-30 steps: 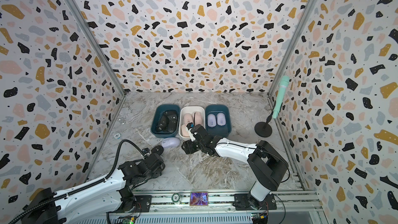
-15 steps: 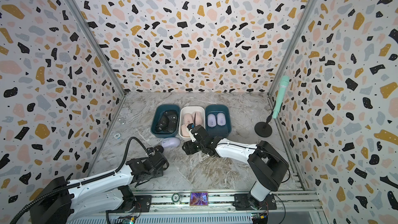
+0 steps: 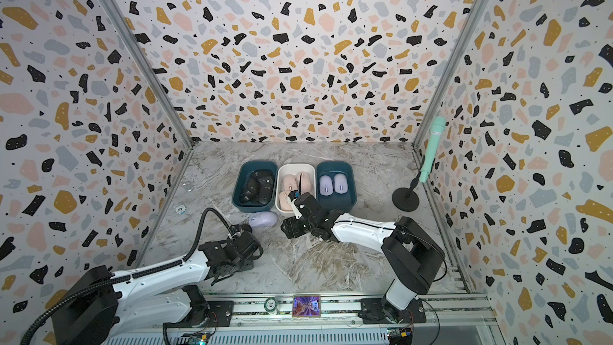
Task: Place the mice by color into the storage box
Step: Pick up the mouse from the center of the board, then place the mouse in the storage box.
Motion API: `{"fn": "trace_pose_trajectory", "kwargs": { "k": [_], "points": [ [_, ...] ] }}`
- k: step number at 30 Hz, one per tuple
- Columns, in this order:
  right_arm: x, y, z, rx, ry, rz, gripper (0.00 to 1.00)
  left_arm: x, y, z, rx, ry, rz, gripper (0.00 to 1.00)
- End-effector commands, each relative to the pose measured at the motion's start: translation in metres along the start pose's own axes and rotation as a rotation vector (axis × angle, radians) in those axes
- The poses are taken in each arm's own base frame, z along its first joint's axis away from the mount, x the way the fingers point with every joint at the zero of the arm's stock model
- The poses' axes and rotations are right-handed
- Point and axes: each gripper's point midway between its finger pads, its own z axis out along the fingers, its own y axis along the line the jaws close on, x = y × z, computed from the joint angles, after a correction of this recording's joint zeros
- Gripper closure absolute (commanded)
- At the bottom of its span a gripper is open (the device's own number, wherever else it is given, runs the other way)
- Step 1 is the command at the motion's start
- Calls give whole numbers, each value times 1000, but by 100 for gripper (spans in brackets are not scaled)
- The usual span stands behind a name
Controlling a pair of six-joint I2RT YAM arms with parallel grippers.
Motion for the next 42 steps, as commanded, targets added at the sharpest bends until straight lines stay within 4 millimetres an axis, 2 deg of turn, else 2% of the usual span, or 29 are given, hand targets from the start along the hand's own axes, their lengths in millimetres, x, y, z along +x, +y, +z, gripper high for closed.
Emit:
{"fn": "trace_pose_trajectory", "kwargs": {
  "k": [1,7,16,29,35,42],
  "points": [
    [-7,0,-14,11,-22,10,29,-4,-4,-10,22,0,12,56],
    [-9,-1,-18,12,-33,9,29,-21,-15,-28,65,-53,-13,57],
    [-11,0,-19,9,-37,6,29,-31,-21,-36,91,-84,-28,58],
    [-18,0,-27,6,-69,16,29,-57,-30,-59,120,-166,-77,59],
    [-22,-3,-30,0,-80,36,29,-73,-28,-77,114,-226,-104,60],
    [-27,-5,-34,-11,-89,52,29,-103,-24,-109,107,-345,-146,59]
  ]
}}
